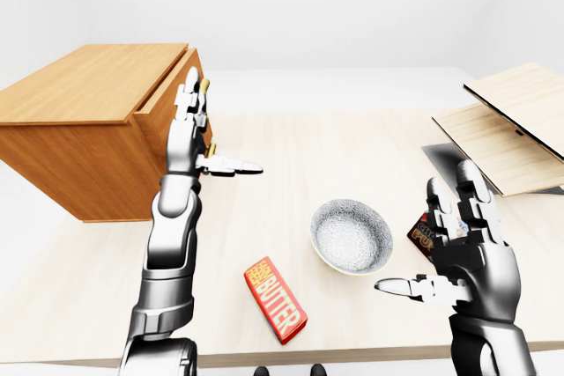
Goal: Close the top drawer of the cabinet and put the bowl on top of it.
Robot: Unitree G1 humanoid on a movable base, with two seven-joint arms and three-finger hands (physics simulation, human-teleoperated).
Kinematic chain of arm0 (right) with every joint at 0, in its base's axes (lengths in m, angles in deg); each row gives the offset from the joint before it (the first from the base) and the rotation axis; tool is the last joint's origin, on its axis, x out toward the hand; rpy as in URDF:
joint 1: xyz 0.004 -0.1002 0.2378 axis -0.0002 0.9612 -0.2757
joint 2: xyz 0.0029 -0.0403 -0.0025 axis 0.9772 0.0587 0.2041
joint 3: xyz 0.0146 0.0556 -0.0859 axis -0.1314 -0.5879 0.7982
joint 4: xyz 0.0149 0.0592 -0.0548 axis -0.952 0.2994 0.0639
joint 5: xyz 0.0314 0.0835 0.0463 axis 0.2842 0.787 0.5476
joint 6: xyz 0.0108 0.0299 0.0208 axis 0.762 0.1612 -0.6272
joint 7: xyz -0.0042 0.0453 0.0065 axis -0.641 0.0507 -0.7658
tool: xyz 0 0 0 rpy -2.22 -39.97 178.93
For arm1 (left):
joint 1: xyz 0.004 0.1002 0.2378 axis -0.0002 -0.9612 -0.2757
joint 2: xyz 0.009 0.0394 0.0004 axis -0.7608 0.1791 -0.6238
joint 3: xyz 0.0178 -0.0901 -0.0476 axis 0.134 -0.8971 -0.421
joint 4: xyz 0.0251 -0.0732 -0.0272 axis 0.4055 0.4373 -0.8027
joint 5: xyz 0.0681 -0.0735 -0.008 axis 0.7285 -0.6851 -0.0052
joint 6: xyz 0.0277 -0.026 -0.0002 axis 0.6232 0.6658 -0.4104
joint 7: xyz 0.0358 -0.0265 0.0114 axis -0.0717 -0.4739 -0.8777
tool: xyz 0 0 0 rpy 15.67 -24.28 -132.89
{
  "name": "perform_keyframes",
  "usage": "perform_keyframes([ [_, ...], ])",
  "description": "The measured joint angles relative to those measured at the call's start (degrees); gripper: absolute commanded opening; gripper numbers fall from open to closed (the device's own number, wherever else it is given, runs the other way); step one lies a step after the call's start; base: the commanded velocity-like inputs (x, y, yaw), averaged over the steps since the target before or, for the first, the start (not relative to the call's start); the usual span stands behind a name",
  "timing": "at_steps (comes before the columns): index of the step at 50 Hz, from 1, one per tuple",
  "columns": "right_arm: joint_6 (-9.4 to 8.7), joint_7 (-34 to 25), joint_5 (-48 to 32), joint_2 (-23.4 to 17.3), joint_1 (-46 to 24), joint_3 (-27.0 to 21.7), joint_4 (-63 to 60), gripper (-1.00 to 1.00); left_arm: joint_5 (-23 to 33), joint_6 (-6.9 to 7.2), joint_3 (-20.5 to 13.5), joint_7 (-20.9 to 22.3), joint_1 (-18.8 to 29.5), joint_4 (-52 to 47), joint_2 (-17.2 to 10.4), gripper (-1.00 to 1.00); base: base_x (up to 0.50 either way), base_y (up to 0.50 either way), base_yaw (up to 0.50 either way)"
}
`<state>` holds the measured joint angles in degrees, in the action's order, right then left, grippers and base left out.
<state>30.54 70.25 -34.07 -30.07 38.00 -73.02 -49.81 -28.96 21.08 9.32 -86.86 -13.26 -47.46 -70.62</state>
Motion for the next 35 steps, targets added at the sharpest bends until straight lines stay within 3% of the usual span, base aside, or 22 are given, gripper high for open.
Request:
perform_keyframes([
  [35, 0.02, 0.2, -0.3, 0.0, -0.1, 0.2, 0.1, 1.00, -3.7, 0.00, -1.9, -0.9, 5.5, 16.8, -3.0, 1.00, 0.00, 0.00, 0.00],
])
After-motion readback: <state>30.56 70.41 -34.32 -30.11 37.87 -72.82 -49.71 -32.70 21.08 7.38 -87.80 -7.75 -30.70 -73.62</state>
